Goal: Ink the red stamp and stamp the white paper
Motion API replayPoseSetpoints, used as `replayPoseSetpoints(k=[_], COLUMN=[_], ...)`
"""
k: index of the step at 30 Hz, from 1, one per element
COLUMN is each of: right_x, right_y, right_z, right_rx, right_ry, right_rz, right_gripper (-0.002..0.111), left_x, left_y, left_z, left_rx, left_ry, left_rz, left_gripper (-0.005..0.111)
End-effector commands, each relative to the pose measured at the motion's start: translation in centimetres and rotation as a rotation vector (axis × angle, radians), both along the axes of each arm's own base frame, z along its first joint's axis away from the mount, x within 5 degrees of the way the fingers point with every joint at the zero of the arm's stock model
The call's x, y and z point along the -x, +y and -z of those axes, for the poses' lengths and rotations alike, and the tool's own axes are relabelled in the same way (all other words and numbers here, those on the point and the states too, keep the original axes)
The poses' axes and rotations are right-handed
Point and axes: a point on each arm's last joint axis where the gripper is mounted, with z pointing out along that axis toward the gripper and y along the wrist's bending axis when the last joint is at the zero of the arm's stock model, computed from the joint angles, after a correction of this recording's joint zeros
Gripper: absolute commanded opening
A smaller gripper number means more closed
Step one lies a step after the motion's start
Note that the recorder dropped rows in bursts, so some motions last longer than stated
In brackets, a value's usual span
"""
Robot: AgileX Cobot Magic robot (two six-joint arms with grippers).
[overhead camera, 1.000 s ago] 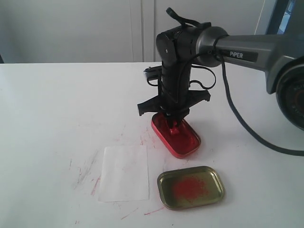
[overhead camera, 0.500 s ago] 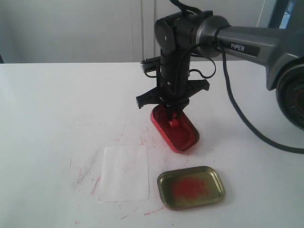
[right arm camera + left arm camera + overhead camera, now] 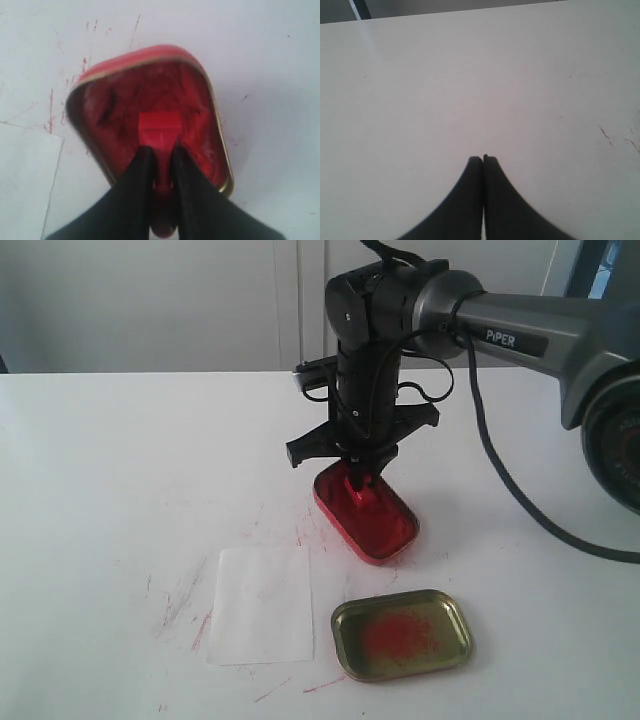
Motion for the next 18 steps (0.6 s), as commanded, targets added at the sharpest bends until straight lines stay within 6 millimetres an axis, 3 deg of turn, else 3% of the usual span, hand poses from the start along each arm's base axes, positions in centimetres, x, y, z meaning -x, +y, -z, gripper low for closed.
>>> replayPoseSetpoints(k=[1, 18], right_x=[-0.05, 0.03], right_y=[-0.2, -0.06], right_z=[-0.6, -0.57], right_rx=[0.005, -0.002], right_ry=[-0.013, -0.009], right_rz=[-0.016, -0.013], right_gripper=[0.0, 0.0], left_x=[0.01, 0.01], left_y=[-0.05, -0.05], left_z=[0.09, 0.09], left_rx=[0.007, 0.007], left_ry=[-0.002, -0.002], left_rz=[0.006, 0.006], left_gripper=[0.0, 0.0])
